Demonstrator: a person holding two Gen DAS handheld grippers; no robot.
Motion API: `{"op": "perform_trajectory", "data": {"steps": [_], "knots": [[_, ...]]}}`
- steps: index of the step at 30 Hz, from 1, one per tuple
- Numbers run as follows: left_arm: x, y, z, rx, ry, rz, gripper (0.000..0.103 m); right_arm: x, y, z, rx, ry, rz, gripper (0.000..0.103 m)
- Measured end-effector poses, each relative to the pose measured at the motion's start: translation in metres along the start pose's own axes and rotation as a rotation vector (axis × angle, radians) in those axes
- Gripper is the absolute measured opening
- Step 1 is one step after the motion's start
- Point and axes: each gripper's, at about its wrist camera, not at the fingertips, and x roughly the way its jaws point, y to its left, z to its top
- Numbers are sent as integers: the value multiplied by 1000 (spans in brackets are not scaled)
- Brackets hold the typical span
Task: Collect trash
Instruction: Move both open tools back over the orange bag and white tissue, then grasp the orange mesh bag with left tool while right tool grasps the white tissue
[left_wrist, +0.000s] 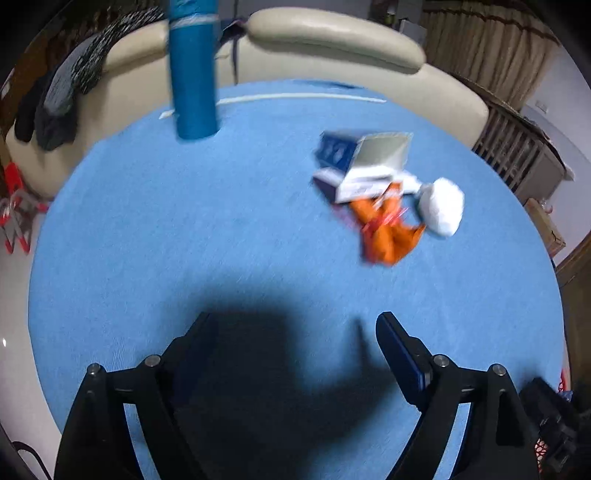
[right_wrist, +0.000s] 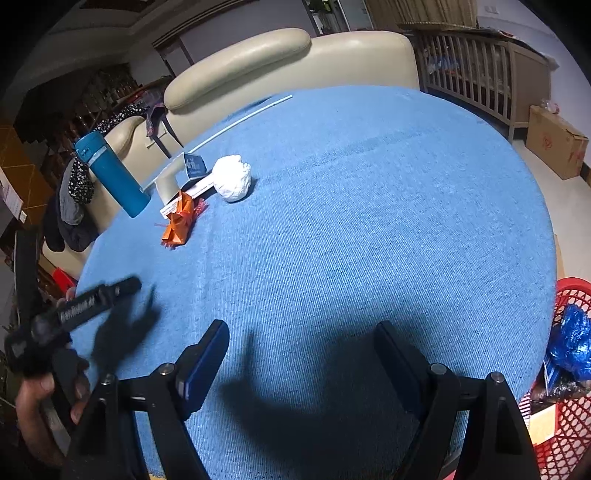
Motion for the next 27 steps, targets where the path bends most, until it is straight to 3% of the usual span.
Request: {"op": "perform_trajectory", "data": {"steps": [6, 13, 14, 15, 18, 27], "knots": [[12, -53, 31, 136, -35, -26, 88, 0, -2, 1, -2, -1, 22, 84], [55, -69, 55, 89, 29, -34, 87, 1, -2, 2, -20, 8, 37, 84], [61, -67, 57, 75, 39, -53, 70, 1, -2, 2, -22, 8, 36, 84], [65, -65, 58, 72, 48, -65, 27, 2, -2, 3, -25, 8, 33, 84], [58, -56, 59, 76, 28, -110, 27, 5, -2, 7, -26, 10, 23, 84], [20, -2, 29, -1, -7, -88, 27, 36, 18, 52, -52, 9, 22, 84]]}}
